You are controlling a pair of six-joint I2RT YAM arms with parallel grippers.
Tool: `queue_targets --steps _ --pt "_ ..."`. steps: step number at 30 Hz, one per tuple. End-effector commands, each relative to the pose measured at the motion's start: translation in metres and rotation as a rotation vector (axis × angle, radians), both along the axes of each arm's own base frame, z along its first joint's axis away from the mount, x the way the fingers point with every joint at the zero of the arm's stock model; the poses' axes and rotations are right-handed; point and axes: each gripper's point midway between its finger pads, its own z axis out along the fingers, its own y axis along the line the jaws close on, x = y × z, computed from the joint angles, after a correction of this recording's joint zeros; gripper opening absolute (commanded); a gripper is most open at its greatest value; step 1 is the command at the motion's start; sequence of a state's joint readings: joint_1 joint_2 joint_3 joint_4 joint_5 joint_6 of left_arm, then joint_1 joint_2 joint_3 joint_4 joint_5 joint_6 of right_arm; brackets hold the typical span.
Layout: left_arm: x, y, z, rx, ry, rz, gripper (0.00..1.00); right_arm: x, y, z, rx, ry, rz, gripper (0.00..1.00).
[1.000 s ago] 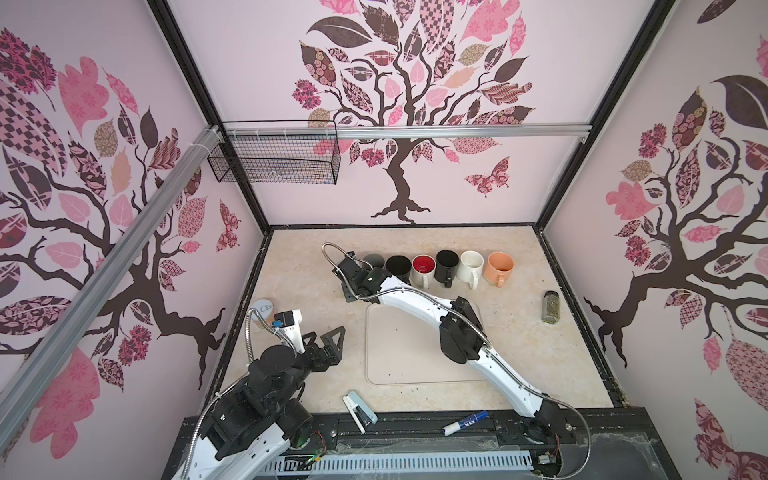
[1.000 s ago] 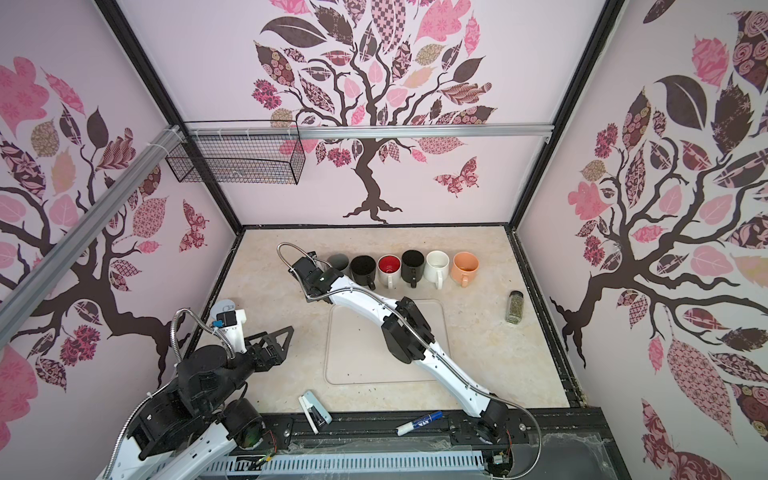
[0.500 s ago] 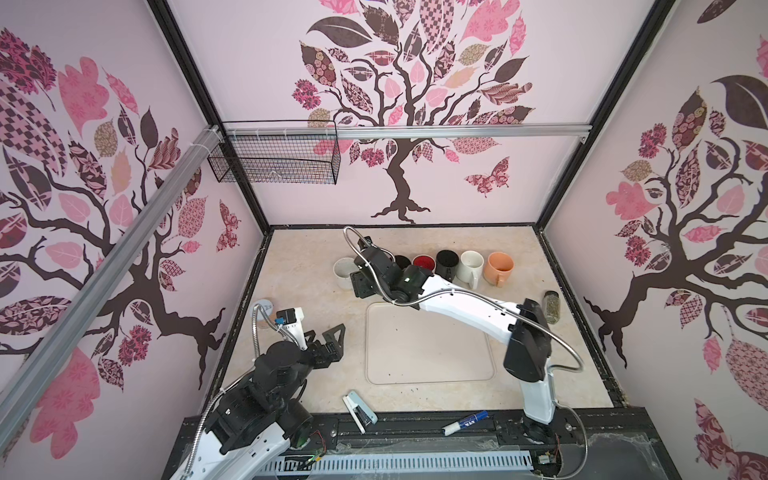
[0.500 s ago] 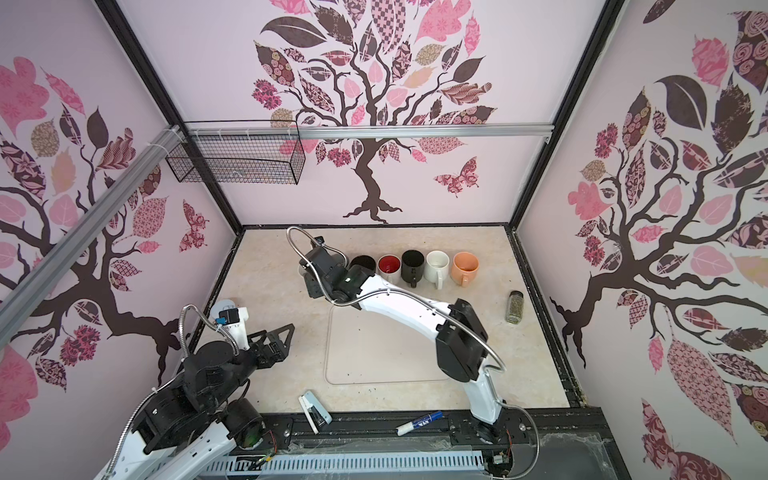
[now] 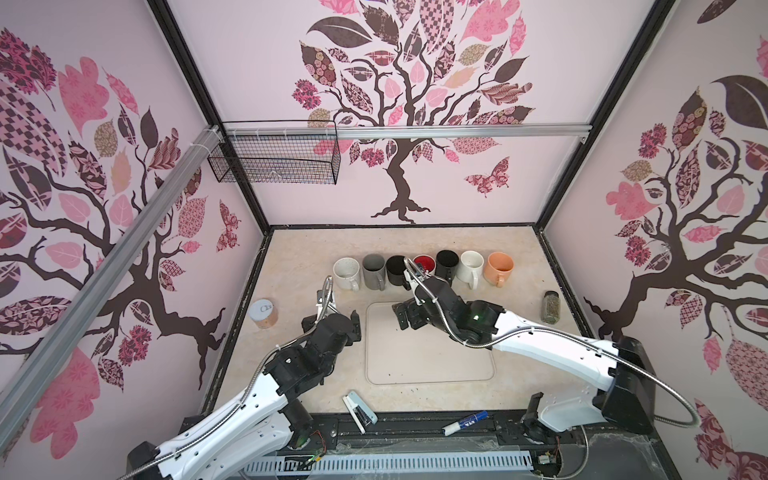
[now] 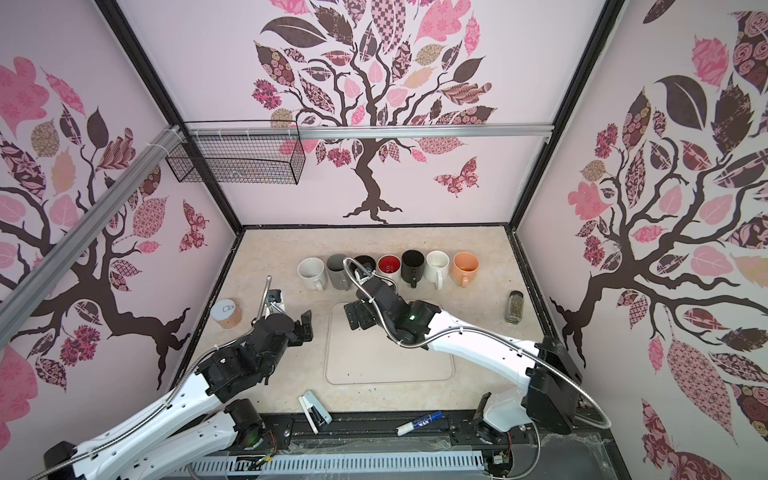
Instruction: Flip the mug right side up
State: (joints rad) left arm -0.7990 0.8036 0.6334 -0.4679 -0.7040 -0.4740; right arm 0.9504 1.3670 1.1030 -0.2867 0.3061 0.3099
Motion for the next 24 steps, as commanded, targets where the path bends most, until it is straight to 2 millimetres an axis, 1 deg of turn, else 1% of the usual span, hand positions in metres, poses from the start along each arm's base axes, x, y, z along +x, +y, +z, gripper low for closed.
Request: queue_targets --steps 1,4,5,7,9,11,13,14,16,17,19,20,22,24 --pt "0.026 -0.005 0.049 0.000 -0.237 0.056 0.96 0.008 -0.030 0.031 0.060 -0.079 -0.069 1.00" --pt "0.041 -0.015 0.048 0.027 -0.328 0.024 0.96 0.005 -0.037 0.032 0.073 -0.101 -0.077 1.00" --pt "0.047 -0.015 0.050 0.029 -0.352 0.027 0.96 0.004 -0.037 0.032 0.073 -0.096 -0.075 1.00" --pt "0.062 -0.003 0.045 0.054 -0.338 0.061 0.96 0.002 -0.034 0.029 0.073 -0.072 -0.062 1.00" --pt "0.077 0.018 0.037 0.084 -0.316 0.111 0.96 -0.001 -0.029 0.027 0.097 -0.054 -0.040 1.00" --pt "0.088 0.046 0.032 0.122 -0.316 0.177 0.96 -0.003 -0.026 0.027 0.125 -0.053 -0.025 1.00" --pt "0.094 0.076 0.025 0.188 -0.337 0.230 0.96 -0.004 -0.025 0.026 0.150 -0.069 -0.021 1.00" --pt "0.096 0.088 0.023 0.220 -0.349 0.253 0.96 -0.004 -0.025 0.025 0.155 -0.070 -0.018 1.00" --pt "0.098 0.116 0.012 0.261 -0.323 0.335 0.96 -0.005 -0.020 0.025 0.171 -0.067 0.003 1.00" --pt "0.100 0.126 0.005 0.260 -0.305 0.356 0.96 -0.006 -0.017 0.024 0.172 -0.066 0.016 1.00" --pt "0.105 0.144 -0.010 0.212 -0.282 0.381 0.96 -0.008 -0.012 0.024 0.172 -0.079 0.044 1.00" --pt "0.108 0.148 -0.016 0.184 -0.279 0.378 0.96 -0.010 -0.011 0.026 0.172 -0.092 0.053 1.00" --pt "0.115 0.159 -0.035 0.101 -0.264 0.353 0.96 -0.013 -0.012 0.028 0.177 -0.140 0.048 1.00" --pt "0.125 0.162 -0.056 0.030 -0.221 0.317 0.96 -0.019 -0.011 0.029 0.187 -0.192 0.076 1.00"
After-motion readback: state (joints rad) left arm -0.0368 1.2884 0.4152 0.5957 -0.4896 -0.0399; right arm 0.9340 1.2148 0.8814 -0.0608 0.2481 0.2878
